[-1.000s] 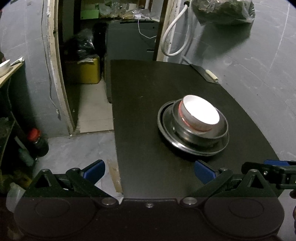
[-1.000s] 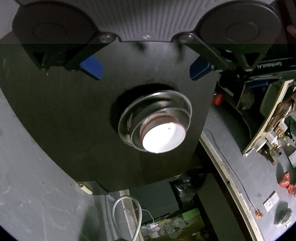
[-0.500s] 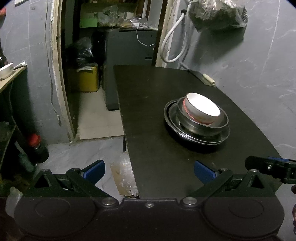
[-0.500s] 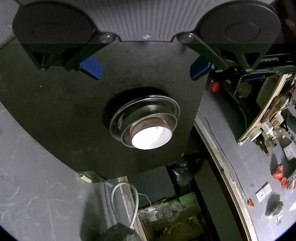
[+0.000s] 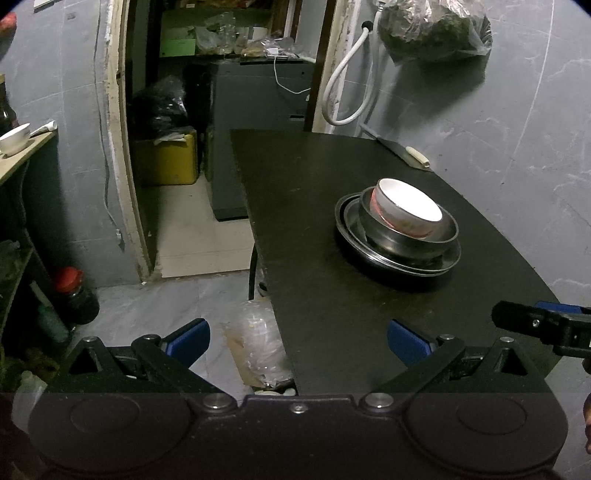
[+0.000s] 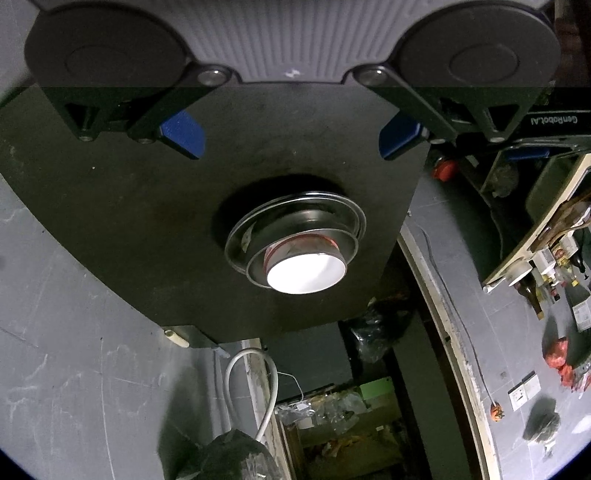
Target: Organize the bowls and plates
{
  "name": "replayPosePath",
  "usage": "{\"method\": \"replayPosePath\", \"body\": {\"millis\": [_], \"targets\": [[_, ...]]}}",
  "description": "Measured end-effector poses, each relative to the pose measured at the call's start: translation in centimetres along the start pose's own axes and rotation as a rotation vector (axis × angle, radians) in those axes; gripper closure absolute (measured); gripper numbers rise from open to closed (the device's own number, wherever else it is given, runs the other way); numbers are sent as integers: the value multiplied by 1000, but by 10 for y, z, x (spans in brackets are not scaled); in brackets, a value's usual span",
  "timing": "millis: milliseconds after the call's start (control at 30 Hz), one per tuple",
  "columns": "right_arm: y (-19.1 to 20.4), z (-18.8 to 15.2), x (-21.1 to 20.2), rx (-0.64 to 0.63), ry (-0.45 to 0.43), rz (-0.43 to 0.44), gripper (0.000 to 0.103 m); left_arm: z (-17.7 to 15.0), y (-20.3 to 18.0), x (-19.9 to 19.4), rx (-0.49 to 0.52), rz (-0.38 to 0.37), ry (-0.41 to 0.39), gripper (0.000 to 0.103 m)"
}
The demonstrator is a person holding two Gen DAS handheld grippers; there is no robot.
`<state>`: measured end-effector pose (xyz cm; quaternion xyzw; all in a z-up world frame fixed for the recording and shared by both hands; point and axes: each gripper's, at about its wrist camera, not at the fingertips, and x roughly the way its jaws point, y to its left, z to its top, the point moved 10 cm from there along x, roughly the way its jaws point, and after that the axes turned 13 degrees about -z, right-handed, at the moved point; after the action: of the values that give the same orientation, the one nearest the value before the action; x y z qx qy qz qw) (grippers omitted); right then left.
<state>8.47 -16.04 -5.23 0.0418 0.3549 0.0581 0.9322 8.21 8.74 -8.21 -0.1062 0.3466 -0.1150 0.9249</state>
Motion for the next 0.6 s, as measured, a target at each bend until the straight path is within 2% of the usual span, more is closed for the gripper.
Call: {"method": "replayPosePath", "body": {"millis": [600], "targets": [[-1,-1,1,4,11,5,0,1,-1,1,10,-4,-5,1]]}}
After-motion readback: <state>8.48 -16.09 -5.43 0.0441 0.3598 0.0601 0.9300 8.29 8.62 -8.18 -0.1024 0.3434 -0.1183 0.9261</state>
